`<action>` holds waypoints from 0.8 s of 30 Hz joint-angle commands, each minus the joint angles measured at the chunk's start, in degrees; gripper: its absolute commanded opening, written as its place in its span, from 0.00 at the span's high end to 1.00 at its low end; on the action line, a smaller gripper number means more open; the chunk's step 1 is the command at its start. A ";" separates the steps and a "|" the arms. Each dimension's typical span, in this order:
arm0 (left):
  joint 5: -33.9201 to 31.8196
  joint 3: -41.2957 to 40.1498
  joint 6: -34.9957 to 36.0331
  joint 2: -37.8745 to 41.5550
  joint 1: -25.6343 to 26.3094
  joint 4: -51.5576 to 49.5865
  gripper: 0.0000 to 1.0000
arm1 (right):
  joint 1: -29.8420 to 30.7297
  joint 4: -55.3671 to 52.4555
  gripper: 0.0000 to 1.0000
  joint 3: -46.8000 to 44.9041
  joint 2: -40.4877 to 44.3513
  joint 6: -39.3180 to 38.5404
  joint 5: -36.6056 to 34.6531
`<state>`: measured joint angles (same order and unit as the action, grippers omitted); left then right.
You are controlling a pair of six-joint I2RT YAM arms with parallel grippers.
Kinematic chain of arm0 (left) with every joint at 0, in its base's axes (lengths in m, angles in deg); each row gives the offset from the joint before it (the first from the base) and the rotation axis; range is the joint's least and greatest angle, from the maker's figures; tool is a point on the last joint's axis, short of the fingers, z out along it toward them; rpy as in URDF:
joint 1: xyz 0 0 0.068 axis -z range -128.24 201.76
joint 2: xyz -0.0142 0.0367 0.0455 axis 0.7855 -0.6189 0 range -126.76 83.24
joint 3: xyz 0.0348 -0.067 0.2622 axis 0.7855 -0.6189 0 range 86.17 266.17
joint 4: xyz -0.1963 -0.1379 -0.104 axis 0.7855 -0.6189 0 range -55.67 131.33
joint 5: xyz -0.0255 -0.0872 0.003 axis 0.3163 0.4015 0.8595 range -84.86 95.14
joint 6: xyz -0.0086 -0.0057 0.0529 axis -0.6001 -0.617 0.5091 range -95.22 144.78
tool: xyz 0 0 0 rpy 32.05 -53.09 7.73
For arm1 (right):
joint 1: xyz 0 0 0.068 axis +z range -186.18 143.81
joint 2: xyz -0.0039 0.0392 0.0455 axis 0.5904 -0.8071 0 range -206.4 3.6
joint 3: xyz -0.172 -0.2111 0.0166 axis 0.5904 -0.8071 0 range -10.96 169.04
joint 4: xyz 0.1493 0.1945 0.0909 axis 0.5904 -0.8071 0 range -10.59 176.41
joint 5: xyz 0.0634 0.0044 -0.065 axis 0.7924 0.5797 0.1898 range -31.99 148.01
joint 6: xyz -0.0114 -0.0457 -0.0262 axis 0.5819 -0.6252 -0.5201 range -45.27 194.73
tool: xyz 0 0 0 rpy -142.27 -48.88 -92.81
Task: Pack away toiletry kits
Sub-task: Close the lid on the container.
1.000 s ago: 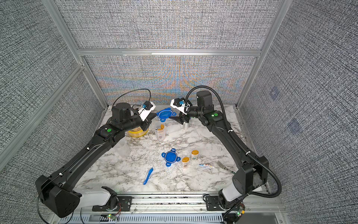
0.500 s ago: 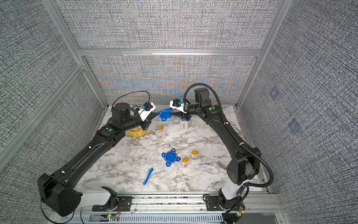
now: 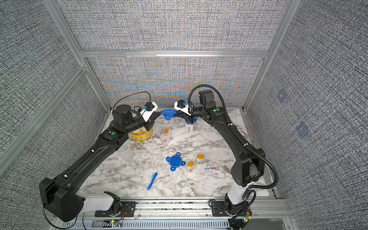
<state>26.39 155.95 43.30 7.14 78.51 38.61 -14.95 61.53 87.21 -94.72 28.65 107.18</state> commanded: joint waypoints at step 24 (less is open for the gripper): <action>-16.07 -6.42 -27.69 6.24 -4.55 -9.77 0.26 | 10.67 48.52 1.00 -23.39 -8.31 -44.63 -32.92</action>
<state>11.14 149.26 15.74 14.01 74.07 28.77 -5.73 105.42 63.76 -102.24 -9.76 82.37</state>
